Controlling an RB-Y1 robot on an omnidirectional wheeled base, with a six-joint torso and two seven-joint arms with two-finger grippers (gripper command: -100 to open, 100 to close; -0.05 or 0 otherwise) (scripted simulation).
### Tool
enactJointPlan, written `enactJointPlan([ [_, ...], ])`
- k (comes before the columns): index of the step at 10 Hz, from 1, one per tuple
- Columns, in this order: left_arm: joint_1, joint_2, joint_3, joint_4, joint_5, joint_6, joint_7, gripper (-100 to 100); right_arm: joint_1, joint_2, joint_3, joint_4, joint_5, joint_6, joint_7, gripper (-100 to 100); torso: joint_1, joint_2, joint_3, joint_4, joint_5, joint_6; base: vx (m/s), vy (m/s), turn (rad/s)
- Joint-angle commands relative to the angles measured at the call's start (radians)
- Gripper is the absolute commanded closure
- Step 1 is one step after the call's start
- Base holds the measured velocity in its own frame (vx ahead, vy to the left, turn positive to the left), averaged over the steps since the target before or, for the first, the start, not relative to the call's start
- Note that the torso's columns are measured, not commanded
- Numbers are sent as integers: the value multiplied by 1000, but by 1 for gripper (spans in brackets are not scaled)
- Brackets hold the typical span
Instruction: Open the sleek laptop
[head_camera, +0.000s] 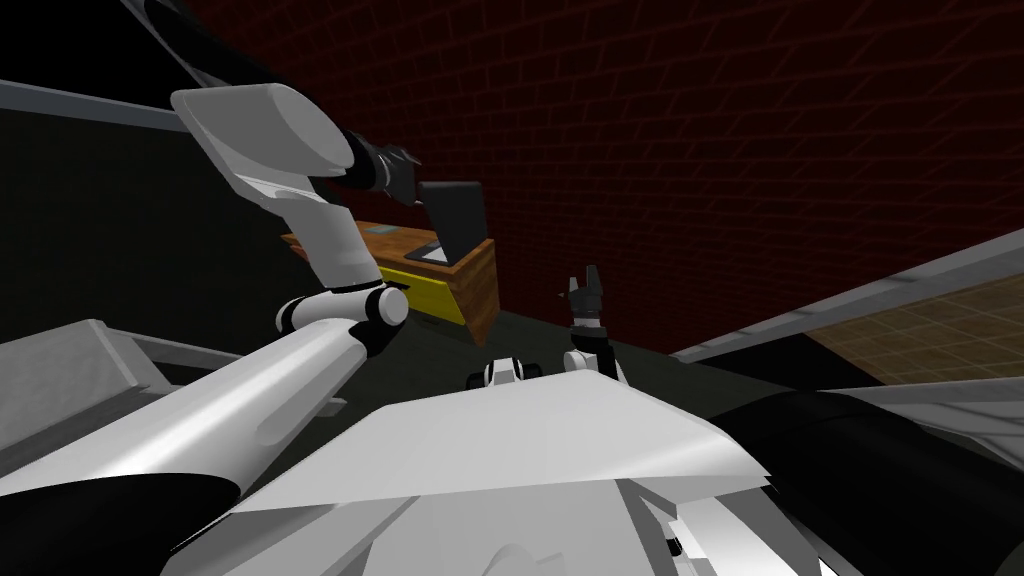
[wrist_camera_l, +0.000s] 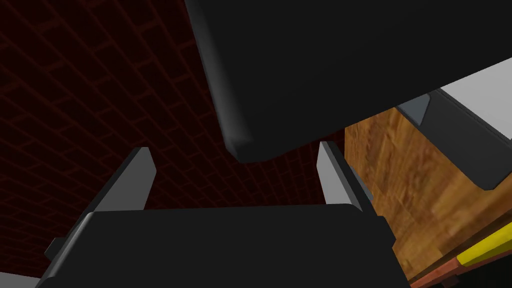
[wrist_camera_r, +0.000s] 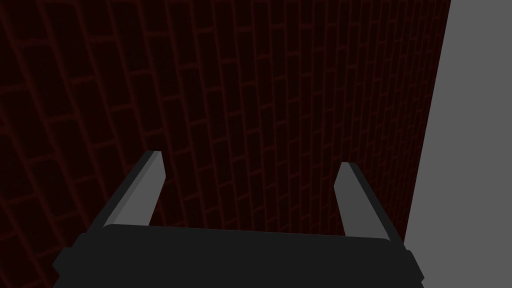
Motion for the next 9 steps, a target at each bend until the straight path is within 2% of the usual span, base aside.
enactJointPlan([
  [1, -17, 13, -20, -12, -1, 51, -29, -100, 0, 0, 0, 0, 0, 0, 0, 0, 0, 0, 0, 0, 0, 0, 35, 40, -21],
  [7, -58, 47, -71, -37, -3, 176, -102, -100, 0, 0, 0, 0, 0, 0, 0, 0, 0, -1, 0, 0, 0, 0, 40, 40, -26],
  [9, -54, 45, -67, -38, -2, 169, -96, -100, 0, 0, 0, 0, 0, 0, 0, 0, -1, 0, 0, 0, 0, 0, 9, 8, -3],
])
